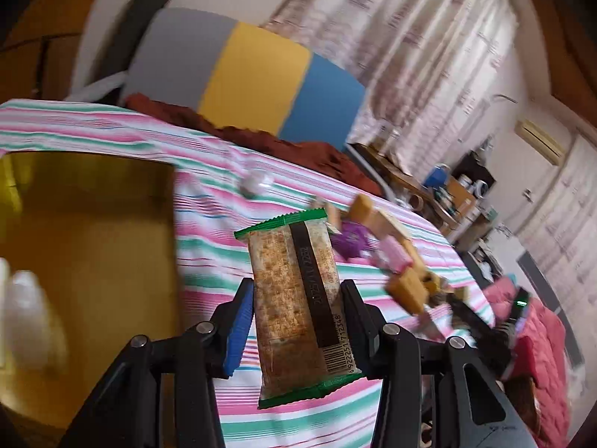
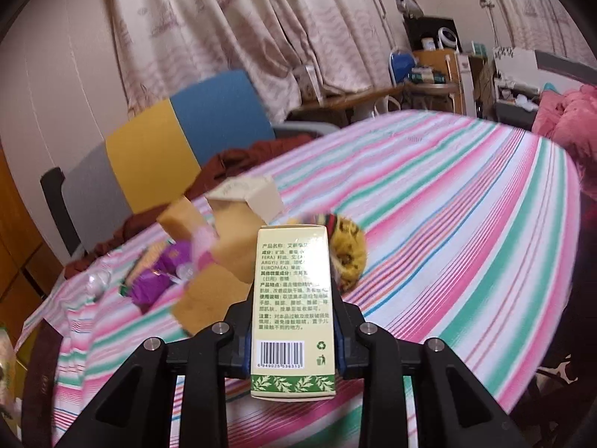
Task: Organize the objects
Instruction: 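Place the cracker packet in the tray with the left tool while the right tool drops the box in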
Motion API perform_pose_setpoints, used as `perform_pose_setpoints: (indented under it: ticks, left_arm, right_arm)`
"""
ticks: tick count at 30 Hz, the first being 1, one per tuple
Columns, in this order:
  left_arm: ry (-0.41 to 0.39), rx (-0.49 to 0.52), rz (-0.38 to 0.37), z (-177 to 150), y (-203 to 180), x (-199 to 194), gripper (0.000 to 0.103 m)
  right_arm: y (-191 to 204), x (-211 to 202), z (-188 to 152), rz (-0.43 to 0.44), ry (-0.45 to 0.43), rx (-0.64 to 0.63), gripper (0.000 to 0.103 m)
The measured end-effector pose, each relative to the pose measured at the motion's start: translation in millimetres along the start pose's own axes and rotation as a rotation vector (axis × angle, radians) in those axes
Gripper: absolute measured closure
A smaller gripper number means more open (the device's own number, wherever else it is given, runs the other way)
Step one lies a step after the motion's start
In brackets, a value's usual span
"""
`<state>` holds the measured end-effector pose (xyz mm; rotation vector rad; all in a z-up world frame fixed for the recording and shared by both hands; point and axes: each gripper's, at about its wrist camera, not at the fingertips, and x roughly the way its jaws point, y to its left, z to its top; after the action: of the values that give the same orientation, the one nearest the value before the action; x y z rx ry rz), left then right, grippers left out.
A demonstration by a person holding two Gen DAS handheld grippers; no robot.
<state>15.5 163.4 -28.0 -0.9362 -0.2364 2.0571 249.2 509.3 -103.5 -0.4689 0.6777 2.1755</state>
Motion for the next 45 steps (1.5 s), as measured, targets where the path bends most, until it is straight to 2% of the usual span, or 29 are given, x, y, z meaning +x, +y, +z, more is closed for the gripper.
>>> perform_pose_setpoints:
  ticks: [4,8,12,16,19,23,26,29,32,34,37,41,43,45]
  left_arm:
    - [-0.017,-0.052,0.062,6,34,-11,0.057]
    - [-0.011,-0.089,0.138,16,64,-14,0.057]
    - [-0.003,-0.125,0.221,28,94,-16,0.057]
    - [0.036,-0.199,0.299,42,136,-14,0.057]
    - [0.056,-0.232,0.333,49,157,-13,0.057]
    - [0.079,-0.295,0.359,51,184,-12,0.057]
    - [0.1,-0.351,0.346,50,199,-11,0.056]
    - [0.101,-0.412,0.367,48,210,-12,0.054]
    - [0.095,-0.435,0.357,48,213,-15,0.042]
    - [0.076,-0.43,0.365,47,210,-23,0.022]
    - [0.017,-0.426,0.348,47,201,-39,0.008]
    - [-0.062,-0.384,0.275,49,183,-58,0.002]
    - [-0.085,-0.363,0.291,50,174,-68,0.0]
    - [-0.093,-0.357,0.263,50,170,-74,0.0]
  right_arm:
    - [28,-24,5,0.073,-0.032,-0.035,0.073]
    - [65,-37,2,0.189,0.002,-0.076,0.073]
    - [108,-46,-11,0.325,0.069,-0.141,0.073]
    - [160,-54,-30,0.501,0.173,-0.22,0.073]
    - [198,-60,-47,0.629,0.258,-0.268,0.073]
    - [240,-67,-71,0.728,0.338,-0.335,0.073]
    - [267,-76,-87,0.772,0.366,-0.4,0.073]
    - [288,-80,-101,0.797,0.399,-0.46,0.073]
    - [303,-83,-113,0.813,0.424,-0.505,0.073]
    - [309,-89,-119,0.824,0.436,-0.529,0.073]
    - [320,-90,-130,0.829,0.464,-0.56,0.073]
    - [333,-84,-140,0.818,0.493,-0.587,0.073]
    - [338,-82,-144,0.813,0.5,-0.6,0.073]
    - [345,-81,-148,0.798,0.5,-0.622,0.073]
